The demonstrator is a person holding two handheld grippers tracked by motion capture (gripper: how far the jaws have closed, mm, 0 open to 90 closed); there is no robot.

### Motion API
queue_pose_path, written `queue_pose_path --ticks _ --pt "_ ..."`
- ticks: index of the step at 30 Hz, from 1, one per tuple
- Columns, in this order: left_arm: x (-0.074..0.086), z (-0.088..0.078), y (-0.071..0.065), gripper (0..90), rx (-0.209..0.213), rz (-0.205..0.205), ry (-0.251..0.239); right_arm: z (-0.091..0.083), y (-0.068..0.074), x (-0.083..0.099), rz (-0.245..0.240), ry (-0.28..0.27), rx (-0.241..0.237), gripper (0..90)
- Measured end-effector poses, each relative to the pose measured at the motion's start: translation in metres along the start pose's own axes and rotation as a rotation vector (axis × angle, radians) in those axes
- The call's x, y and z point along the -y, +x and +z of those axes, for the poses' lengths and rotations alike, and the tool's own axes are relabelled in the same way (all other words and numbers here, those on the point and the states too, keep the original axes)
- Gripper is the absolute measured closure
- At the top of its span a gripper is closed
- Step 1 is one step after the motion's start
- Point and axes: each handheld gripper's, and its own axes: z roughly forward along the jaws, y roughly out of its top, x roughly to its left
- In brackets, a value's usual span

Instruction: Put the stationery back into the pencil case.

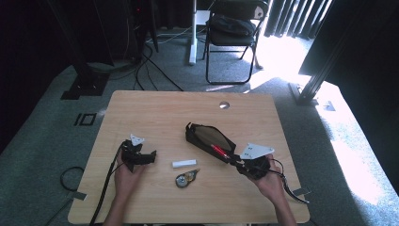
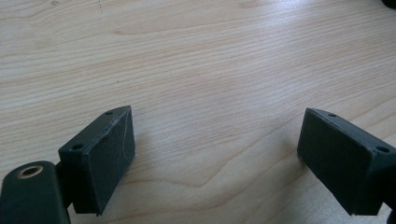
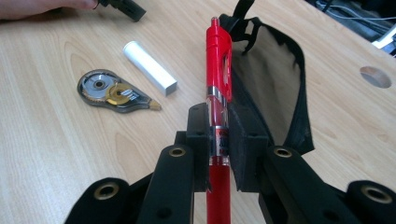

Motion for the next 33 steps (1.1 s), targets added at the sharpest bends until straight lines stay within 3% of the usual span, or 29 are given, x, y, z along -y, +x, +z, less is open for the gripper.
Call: queue_pose_path --ticks 33 --pt "0.000 0.000 0.000 11.6 0.000 0.000 0.001 -0.011 -0.019 -0.014 0.009 -0.043 0.049 79.3"
